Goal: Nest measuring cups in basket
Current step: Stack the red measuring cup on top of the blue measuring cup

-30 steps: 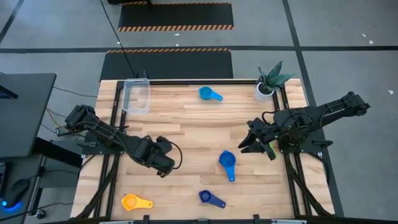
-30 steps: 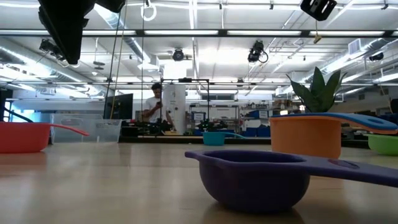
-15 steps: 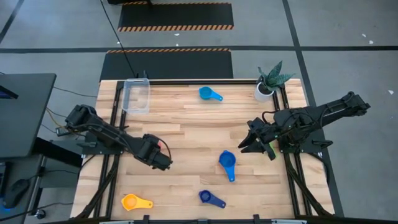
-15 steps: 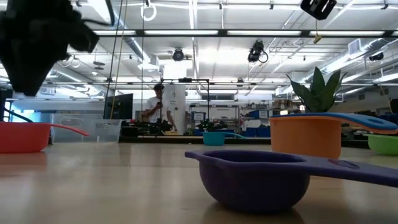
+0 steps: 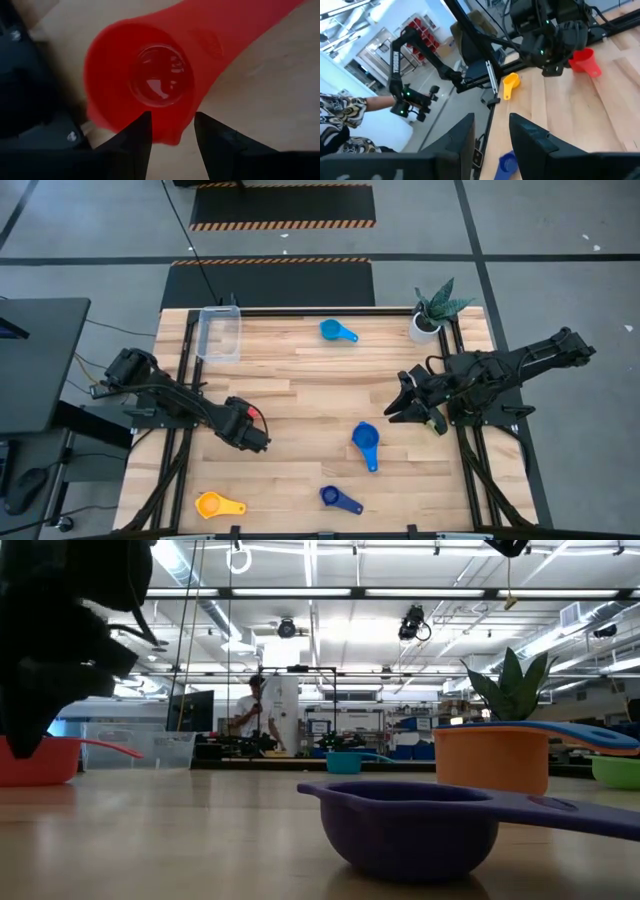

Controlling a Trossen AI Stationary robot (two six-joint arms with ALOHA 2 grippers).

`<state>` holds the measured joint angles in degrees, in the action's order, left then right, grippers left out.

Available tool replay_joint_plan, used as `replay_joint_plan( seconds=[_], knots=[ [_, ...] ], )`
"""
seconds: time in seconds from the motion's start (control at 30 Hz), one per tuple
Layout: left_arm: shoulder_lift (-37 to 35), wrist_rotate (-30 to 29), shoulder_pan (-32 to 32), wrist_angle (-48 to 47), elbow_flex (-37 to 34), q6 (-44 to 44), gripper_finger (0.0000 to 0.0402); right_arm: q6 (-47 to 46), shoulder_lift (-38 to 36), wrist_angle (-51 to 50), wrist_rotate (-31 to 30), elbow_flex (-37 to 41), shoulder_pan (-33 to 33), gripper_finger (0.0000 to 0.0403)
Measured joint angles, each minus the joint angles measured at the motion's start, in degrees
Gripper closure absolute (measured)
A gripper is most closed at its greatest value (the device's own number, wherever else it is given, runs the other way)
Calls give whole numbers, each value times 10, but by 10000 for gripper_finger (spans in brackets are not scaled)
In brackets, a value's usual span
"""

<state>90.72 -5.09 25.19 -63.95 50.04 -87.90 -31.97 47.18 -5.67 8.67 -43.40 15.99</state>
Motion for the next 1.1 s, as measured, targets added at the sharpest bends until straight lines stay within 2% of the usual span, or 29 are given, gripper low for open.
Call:
replay_joint_plan(
  seconds=[0.23, 0.37, 0.5, 0.53, 0.67, 0.8, 1.1],
  knots=[
    [0, 0, 0, 54, -42, 35, 264, 0, 0, 18, -1, 0, 0, 275],
    [0, 1, -4, 55, -46, 36, 310, 0, 0, 33, 0, 0, 0, 275],
    [0, 4, -15, 56, -33, 49, 378, 4, -9, 35, 9, 0, 0, 275],
    [0, 5, -18, 59, -25, 58, 381, 5, -15, 36, 16, 0, 0, 275],
    [0, -2, -31, 59, 19, 114, 381, 21, -37, 35, 40, 0, 0, 275],
    [0, -8, -48, 58, 84, 207, 381, 43, -62, 35, 52, 0, 0, 275],
    [22, -11, -90, 46, 286, 431, 381, 58, -125, 35, 89, 0, 0, 275]
  ],
)
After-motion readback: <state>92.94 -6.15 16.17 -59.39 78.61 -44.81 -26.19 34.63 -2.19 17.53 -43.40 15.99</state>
